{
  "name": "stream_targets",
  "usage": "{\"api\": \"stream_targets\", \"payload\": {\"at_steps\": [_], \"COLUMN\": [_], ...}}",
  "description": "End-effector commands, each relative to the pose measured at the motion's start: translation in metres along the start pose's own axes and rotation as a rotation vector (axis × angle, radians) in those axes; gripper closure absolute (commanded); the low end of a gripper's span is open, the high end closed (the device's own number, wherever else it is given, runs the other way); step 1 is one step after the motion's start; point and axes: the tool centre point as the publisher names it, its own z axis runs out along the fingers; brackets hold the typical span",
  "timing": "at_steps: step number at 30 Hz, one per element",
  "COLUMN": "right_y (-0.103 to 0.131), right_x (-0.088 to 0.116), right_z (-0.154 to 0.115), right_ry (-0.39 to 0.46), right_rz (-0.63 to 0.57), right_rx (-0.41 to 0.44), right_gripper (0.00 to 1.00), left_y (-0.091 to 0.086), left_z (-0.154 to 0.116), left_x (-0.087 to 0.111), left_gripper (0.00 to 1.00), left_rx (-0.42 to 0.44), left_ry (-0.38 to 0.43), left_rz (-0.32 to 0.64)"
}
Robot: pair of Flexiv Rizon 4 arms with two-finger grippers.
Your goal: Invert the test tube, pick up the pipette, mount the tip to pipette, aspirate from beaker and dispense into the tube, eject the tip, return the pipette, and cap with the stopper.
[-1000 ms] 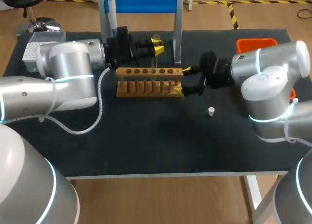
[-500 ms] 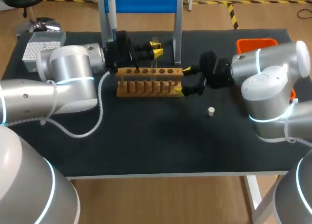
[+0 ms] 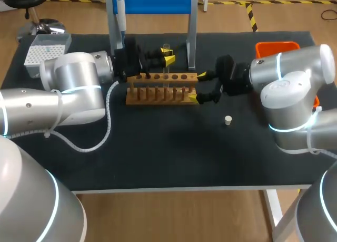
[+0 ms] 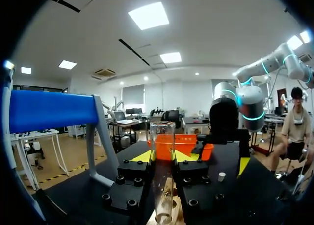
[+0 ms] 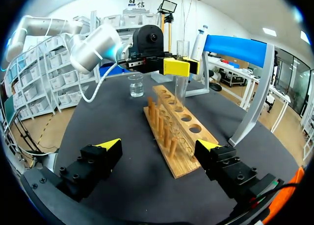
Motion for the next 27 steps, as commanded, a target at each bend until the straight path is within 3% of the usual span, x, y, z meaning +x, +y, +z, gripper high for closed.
{"api": "stream_targets", "payload": {"at_steps": [1,20,21,22,27], "right_y": [0.0003,0.0003,0.0003,0.0003,0.0003], "right_x": [0.0000,0.0000,0.0000,0.0000,0.0000], "right_z": [-0.0004,-0.0004,-0.0004,-0.0004,-0.0004], "right_ry": [0.001,0.001,0.001,0.001,0.001], "right_rz": [0.000,0.000,0.000,0.000,0.000], "right_rx": [0.002,0.002,0.002,0.002,0.002], "right_gripper": [0.00,0.00,0.00,0.00,0.00], "left_y": [0.0042,0.0114,0.0114,0.0115,0.0088], "left_z": [0.0011,0.0000,-0.0002,-0.0004,-0.0017], "left_x": [-0.0014,-0.0015,-0.0016,-0.0016,-0.0004], "left_gripper": [1.00,1.00,0.73,0.00,0.00], "left_rx": [0.007,-0.023,-0.022,-0.021,-0.017], "left_ry": [-0.001,-0.020,-0.017,-0.019,-0.020], "left_rz": [0.001,-0.010,-0.010,-0.012,-0.008]}}
